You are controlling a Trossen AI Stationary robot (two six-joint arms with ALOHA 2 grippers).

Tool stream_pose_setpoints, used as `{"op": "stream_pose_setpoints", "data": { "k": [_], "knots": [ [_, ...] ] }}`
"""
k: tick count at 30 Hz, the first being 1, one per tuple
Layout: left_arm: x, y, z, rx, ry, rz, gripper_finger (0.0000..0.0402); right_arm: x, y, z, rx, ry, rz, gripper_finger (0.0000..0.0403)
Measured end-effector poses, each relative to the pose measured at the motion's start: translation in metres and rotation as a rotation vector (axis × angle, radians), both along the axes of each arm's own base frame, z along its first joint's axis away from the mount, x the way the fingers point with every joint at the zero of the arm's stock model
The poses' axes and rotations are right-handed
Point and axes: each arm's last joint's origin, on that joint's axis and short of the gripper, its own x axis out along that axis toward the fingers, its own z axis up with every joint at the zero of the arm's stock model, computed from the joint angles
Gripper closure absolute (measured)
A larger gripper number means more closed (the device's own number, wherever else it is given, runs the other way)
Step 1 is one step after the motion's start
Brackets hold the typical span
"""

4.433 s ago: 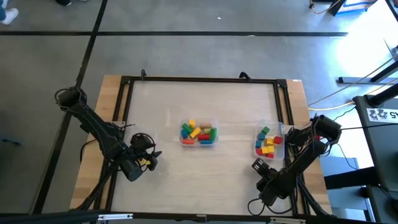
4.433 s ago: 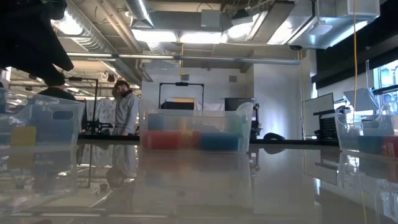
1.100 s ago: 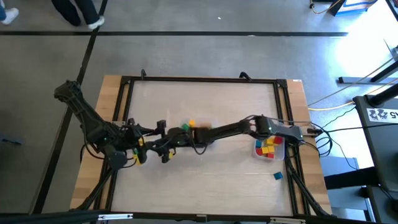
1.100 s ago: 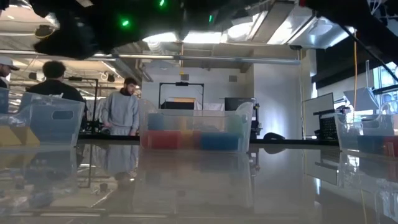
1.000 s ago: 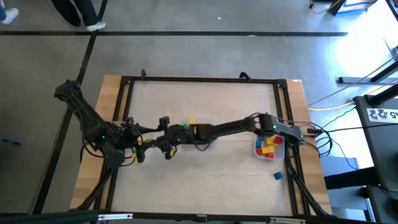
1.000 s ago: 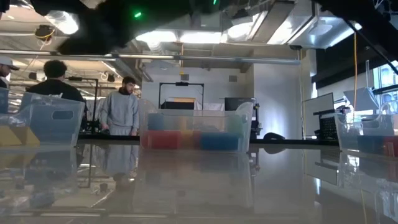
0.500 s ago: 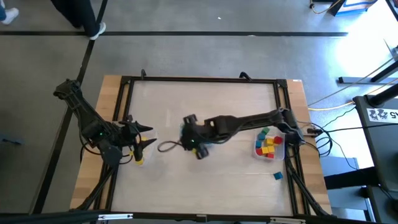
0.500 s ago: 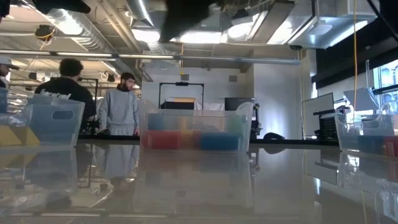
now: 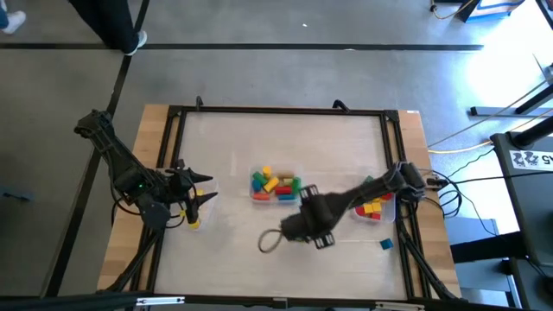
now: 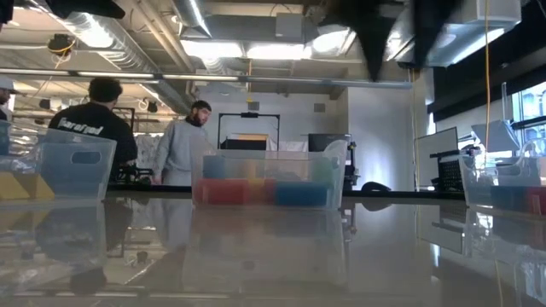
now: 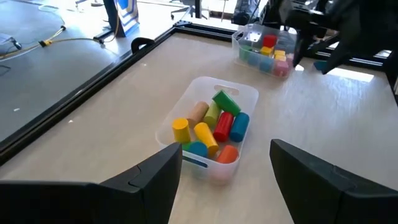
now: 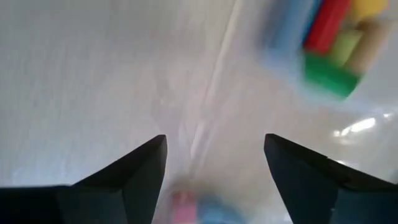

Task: Sort blocks by size
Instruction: Put the blue triangular block into the left transparent bin

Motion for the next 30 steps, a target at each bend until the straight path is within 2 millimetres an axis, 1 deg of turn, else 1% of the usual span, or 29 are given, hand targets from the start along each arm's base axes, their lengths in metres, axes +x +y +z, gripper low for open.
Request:
{"op": "stream_pose_setpoints", "data": {
  "k": [4, 6, 9, 13, 17, 19, 22, 25, 28, 30],
  "knots": [
    [0.0, 0.0, 0.0, 0.023, 0.01, -0.01, 0.016, -0.017, 0.019, -0.021, -0.034, 0.084, -0.013, 0.0127],
    [0.0, 0.0, 0.0, 0.044, 0.019, -0.019, 0.016, -0.025, 0.025, -0.031, -0.047, 0.114, -0.037, 0.0127],
    [0.0, 0.0, 0.0, 0.052, 0.022, -0.023, 0.016, -0.042, 0.033, -0.041, -0.018, 0.136, -0.071, 0.0127],
    [0.0, 0.0, 0.0, 0.052, 0.022, -0.023, 0.016, -0.074, 0.041, -0.048, 0.029, 0.13, -0.109, 0.0127],
    [0.0, 0.0, 0.0, 0.057, 0.02, -0.02, 0.016, -0.113, 0.05, -0.056, 0.012, 0.14, -0.123, 0.0127],
    [0.0, 0.0, 0.0, 0.07, 0.025, -0.025, 0.016, -0.131, 0.056, -0.062, 0.004, 0.173, -0.121, 0.0127],
    [0.0, 0.0, 0.0, 0.069, 0.024, -0.024, 0.016, -0.155, 0.064, -0.071, 0.001, 0.26, -0.068, 0.0127],
    [0.0, 0.0, 0.0, 0.067, 0.023, -0.023, 0.016, -0.173, 0.073, -0.08, 0.028, 0.342, -0.067, 0.0127],
    [0.0, 0.0, 0.0, 0.066, 0.022, -0.023, 0.016, -0.185, 0.082, -0.087, 0.073, 0.373, -0.044, 0.0127],
    [0.0, 0.0, 0.0, 0.066, 0.022, -0.022, 0.016, -0.191, 0.085, -0.089, 0.073, 0.389, -0.034, 0.0127]
  ]
}}
